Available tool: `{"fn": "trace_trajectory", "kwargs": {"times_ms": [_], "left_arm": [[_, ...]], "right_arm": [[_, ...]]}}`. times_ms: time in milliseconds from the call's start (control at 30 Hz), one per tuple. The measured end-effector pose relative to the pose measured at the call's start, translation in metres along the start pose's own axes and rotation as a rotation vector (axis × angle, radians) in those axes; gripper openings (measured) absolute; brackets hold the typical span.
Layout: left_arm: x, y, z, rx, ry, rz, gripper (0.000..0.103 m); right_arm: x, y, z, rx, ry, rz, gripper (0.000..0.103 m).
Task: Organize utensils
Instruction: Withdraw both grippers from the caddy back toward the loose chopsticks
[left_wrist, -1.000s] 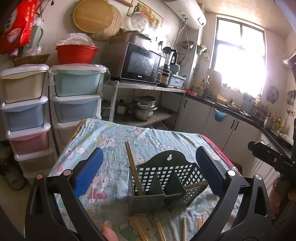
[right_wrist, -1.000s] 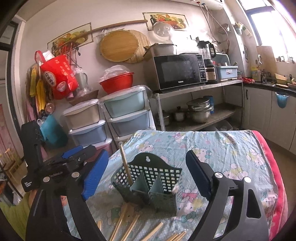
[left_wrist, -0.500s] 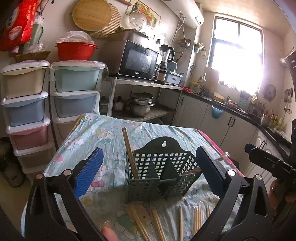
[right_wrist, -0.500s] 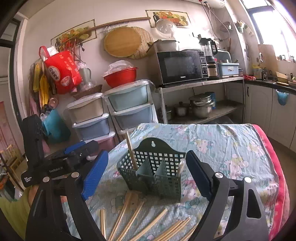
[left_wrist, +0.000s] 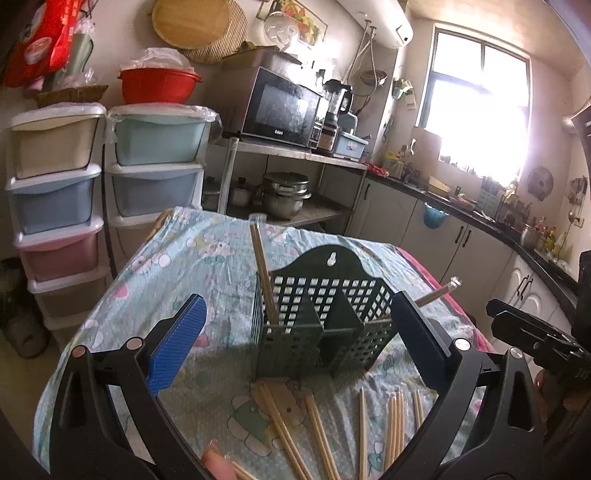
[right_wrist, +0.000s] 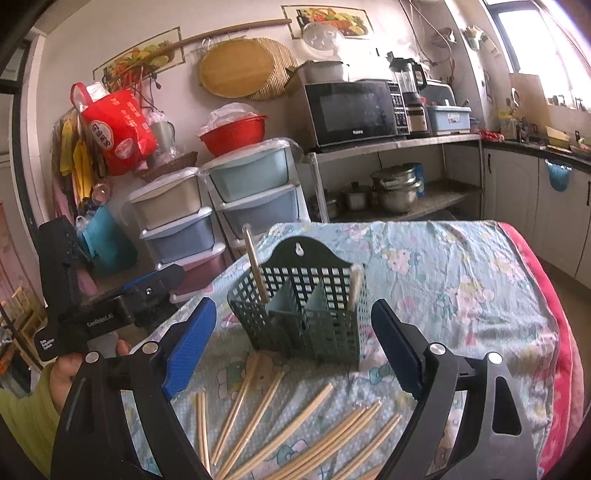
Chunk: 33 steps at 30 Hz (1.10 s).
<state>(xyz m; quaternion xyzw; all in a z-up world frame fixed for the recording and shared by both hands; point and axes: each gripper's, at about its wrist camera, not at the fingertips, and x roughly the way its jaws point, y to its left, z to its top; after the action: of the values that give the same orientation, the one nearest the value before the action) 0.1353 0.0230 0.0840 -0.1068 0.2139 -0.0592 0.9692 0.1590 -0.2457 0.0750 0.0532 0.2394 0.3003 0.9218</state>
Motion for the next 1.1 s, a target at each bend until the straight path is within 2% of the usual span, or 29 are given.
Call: {"fn": "trace_trajectory", "kwargs": {"times_ms": [800, 1100], "left_arm": [[0.016, 0.008, -0.052, 0.005, 0.136, 0.03, 0.092], [0.028, 0.009, -0.069, 0.019, 0.187, 0.039, 0.092]], "right_arm": [[0.014, -0.022, -0.053, 0.083, 0.126, -0.035, 0.083], [0.021, -0.03, -0.064, 0.095, 0.163, -0.055, 0.076]]}}
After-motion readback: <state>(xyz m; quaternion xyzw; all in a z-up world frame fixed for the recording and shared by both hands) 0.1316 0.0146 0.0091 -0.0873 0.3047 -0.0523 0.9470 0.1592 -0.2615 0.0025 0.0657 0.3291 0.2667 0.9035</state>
